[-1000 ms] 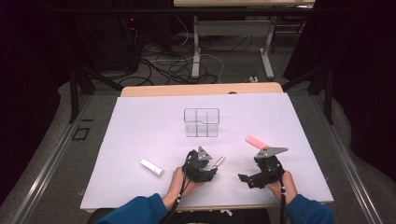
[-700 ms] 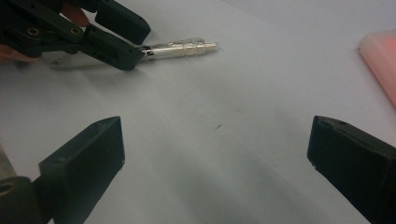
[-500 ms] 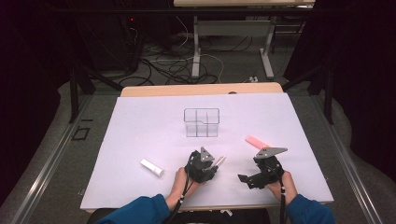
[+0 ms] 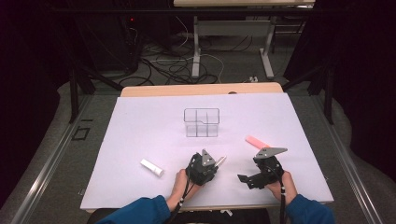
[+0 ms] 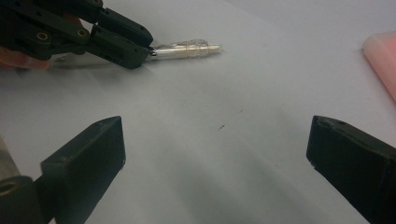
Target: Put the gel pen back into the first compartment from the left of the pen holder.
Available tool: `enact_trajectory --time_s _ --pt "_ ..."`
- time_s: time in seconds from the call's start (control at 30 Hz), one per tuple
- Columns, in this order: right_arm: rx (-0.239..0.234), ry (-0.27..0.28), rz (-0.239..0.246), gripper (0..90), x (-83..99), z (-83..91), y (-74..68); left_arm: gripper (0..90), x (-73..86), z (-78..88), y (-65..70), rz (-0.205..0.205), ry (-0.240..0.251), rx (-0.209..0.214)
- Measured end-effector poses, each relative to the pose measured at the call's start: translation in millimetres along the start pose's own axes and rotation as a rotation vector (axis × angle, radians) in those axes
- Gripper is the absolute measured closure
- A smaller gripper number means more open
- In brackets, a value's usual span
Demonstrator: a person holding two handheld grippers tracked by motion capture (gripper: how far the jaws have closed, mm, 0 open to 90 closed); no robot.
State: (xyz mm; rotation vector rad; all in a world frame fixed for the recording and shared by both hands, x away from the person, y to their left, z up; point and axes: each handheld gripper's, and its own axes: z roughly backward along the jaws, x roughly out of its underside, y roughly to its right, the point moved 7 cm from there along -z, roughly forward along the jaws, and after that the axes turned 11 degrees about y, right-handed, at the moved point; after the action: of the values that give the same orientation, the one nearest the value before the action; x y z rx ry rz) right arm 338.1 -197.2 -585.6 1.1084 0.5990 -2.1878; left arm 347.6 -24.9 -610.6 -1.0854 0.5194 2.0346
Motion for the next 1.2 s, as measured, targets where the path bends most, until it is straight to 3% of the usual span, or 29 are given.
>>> enact_trajectory --time_s 0.33,0.57,0.97,1.2 --pt "-0.002 0.012 -0.001 4.2 -1.5 0.8 -0.6 79.5 -1.7 1.8 -1.5 0.02 0.025 0.039" --pt "-0.006 0.032 -0.003 4.2 -2.3 0.2 -1.2 79.4 -8.7 9.5 -5.8 0.041 0.088 0.054" --pt "-0.007 0.029 -0.005 4.4 -2.6 1.2 -0.6 79.3 -14.6 17.8 -15.2 0.081 0.159 0.057" --pt "-0.006 0.027 -0.004 4.4 -2.5 1.7 -0.1 79.3 -18.1 23.4 -21.2 0.073 0.183 0.046"
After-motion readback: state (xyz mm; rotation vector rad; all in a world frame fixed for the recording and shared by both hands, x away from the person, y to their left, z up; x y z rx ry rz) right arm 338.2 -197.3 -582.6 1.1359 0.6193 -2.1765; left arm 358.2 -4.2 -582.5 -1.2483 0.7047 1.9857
